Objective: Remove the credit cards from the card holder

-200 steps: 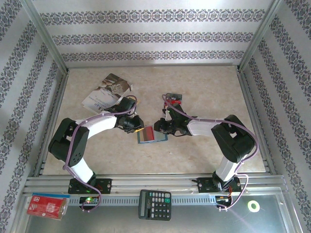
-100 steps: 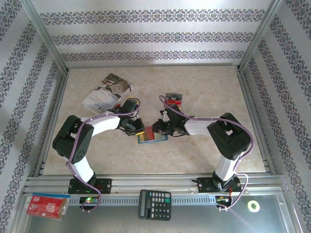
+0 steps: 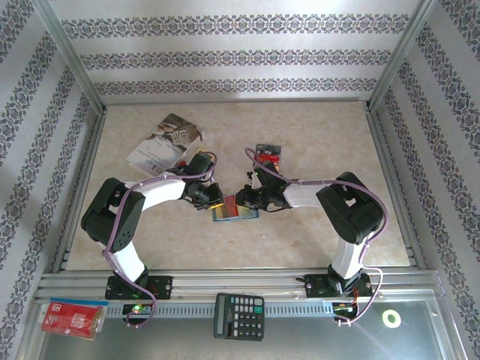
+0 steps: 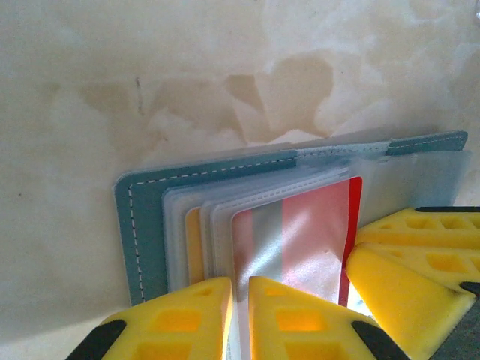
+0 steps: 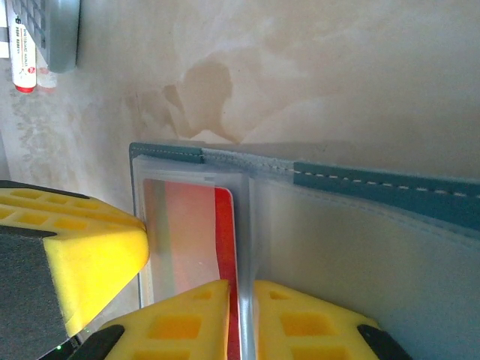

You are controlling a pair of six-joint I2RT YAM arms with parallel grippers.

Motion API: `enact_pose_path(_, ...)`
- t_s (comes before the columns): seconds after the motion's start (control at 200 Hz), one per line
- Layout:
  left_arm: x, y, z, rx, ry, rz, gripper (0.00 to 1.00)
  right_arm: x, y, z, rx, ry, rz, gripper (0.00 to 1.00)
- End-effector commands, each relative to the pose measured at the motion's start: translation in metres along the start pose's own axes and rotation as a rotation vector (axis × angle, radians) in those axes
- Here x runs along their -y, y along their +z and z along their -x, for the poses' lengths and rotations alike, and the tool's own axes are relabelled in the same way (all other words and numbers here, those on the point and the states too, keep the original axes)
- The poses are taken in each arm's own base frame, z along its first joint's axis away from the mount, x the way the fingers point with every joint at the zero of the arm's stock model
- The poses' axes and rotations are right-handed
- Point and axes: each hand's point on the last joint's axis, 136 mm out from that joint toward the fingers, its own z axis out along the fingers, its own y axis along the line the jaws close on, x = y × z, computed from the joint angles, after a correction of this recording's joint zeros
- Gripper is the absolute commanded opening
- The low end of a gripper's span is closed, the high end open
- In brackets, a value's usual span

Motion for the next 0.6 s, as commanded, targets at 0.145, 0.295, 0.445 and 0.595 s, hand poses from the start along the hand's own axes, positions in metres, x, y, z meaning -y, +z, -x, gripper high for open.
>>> enact_pose_path(0.145, -0.032, 0.014, -0.015, -0.040, -0.014, 0.115, 0.16, -0.007, 0.004, 0.003, -0.017, -0.006, 0.050, 0.14)
enact_pose_path(0.295, -0.032, 0.012, -0.014, -0.032, -0.013, 0.123, 0.19, -0.001, -0.003, 0.008, 0.024, 0.003, 0.030, 0.08)
enact_pose_path(0.445, -0.029, 0.005, -0.010, -0.002, 0.001, 0.109, 0.27, 0.011, -0.015, 0.014, 0.077, -0.001, -0.004, 0.05)
enact_pose_path(0.595, -0.022, 0.004, -0.008, -0.010, 0.005, 0.096, 0.27, 0.013, -0.018, 0.015, 0.085, -0.003, -0.008, 0.05)
